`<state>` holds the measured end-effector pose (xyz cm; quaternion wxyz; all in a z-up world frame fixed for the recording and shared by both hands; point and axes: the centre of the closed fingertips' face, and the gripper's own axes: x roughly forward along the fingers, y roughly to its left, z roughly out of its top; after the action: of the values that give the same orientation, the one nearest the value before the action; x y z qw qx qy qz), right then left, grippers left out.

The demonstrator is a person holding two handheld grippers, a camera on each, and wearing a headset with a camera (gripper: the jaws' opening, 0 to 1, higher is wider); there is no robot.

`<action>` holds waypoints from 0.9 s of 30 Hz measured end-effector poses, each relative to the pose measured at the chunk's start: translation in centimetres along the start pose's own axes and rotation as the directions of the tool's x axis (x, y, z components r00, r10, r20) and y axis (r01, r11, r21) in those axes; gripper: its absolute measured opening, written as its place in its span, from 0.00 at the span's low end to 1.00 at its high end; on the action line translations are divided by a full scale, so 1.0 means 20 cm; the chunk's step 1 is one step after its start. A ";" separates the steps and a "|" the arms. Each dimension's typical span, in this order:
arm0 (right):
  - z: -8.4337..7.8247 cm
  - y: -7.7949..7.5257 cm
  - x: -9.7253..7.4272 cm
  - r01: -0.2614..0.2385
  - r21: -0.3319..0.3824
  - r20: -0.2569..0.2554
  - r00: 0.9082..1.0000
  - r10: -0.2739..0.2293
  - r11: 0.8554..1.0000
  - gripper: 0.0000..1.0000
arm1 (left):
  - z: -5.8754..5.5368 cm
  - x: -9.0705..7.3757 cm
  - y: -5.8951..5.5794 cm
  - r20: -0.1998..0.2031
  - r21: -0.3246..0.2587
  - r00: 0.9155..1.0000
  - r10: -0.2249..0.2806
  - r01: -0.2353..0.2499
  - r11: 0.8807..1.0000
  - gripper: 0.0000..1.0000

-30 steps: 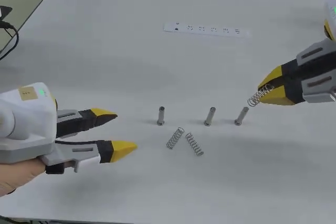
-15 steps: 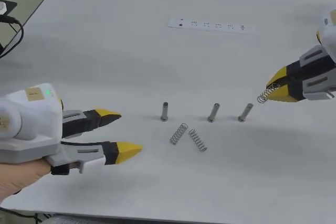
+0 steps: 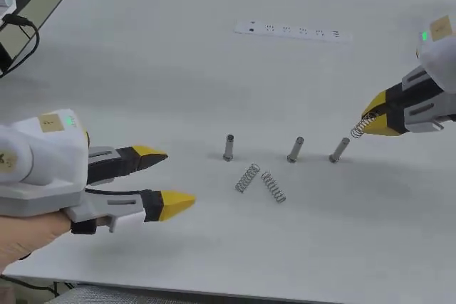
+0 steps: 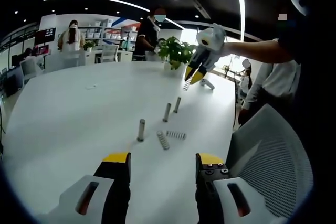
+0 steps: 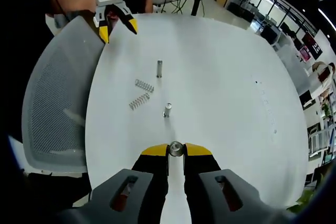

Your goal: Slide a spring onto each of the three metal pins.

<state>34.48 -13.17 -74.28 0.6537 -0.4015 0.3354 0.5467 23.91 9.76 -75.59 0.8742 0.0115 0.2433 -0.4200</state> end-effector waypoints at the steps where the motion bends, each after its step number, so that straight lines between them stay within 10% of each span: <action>1: 0.00 0.00 0.01 -0.004 -0.001 0.002 1.000 0.004 1.000 0.08 | 0.00 0.00 0.00 -0.003 -0.001 1.000 0.000 0.000 1.000 0.44; 27: -0.01 0.03 0.08 -0.040 -0.022 -0.050 0.998 0.039 0.999 0.08 | 0.00 -0.02 0.02 -0.013 -0.004 1.000 0.003 -0.003 1.000 0.43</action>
<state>34.17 -12.51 -75.81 0.6296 -0.4158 0.3529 0.5533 23.98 10.27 -75.54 0.8732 0.0129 0.2498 -0.4183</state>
